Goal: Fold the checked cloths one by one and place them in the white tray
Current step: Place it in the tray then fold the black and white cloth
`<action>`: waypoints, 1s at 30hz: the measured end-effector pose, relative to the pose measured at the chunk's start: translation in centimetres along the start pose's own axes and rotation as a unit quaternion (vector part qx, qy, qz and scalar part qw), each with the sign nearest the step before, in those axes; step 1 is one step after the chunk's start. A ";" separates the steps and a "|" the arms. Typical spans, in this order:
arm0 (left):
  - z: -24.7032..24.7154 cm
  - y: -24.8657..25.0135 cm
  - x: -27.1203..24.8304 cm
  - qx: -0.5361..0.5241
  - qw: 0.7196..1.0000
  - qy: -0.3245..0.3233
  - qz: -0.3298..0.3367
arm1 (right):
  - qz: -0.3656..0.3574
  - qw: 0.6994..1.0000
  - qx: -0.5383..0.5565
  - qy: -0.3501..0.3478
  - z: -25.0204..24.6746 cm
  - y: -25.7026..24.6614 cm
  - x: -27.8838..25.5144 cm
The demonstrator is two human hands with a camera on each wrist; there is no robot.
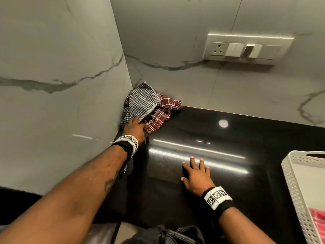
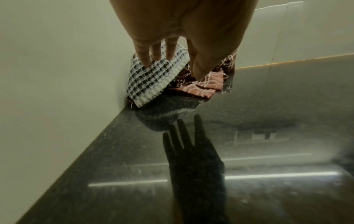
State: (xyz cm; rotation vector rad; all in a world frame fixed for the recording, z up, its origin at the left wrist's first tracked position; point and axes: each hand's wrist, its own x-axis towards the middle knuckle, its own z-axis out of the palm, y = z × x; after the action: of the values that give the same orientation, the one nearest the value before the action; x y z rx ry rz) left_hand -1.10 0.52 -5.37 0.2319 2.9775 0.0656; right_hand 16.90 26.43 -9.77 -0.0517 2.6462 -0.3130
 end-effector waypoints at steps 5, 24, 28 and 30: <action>1.1 -0.8 1.5 0.068 0.997 -0.004 0.033 | 0.008 1.000 0.018 0.000 -0.2 0.4 -0.2; 1.5 -2.2 3.6 0.083 0.993 0.073 0.047 | 0.034 0.999 0.036 -0.022 -0.8 -0.3 0.2; 1.2 -1.1 3.3 0.072 0.995 0.071 0.028 | 0.034 0.998 0.040 -0.026 -0.7 -0.2 0.2; 0.9 -0.3 2.6 0.041 0.990 0.124 0.053 | 0.034 0.998 0.043 -0.025 -0.7 -0.1 0.0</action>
State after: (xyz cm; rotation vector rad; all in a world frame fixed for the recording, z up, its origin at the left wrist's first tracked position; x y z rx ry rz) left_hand -3.53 0.62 -6.66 0.4201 3.2166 -0.0167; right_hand 16.52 26.48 -9.12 0.0565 2.5759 -0.3972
